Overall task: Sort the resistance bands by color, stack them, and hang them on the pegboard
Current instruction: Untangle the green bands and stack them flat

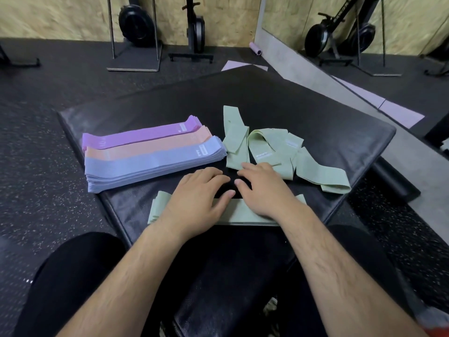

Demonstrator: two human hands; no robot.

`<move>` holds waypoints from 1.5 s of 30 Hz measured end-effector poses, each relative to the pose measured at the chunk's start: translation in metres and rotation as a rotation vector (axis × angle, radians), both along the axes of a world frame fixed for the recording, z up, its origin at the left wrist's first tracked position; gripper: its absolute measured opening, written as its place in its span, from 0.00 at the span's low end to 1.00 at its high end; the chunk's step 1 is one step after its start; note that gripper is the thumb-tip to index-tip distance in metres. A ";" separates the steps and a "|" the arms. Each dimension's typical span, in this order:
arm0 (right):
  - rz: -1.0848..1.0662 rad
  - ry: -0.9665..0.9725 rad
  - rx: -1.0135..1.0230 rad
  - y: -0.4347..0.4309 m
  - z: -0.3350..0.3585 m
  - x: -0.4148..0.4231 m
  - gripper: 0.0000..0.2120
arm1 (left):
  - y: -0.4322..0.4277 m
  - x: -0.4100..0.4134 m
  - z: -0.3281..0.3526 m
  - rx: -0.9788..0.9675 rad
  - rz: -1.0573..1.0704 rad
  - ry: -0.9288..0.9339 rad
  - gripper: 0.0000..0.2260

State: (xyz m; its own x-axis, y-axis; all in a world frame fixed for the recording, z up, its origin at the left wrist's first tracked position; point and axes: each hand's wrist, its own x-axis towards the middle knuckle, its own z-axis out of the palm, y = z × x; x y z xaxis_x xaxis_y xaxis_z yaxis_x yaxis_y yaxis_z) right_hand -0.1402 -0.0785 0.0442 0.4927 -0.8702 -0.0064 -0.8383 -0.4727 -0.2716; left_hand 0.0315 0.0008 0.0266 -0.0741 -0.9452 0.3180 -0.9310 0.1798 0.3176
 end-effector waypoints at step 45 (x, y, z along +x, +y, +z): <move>0.187 -0.508 0.129 0.024 0.017 -0.013 0.07 | 0.027 -0.003 0.040 -0.101 0.143 1.003 0.06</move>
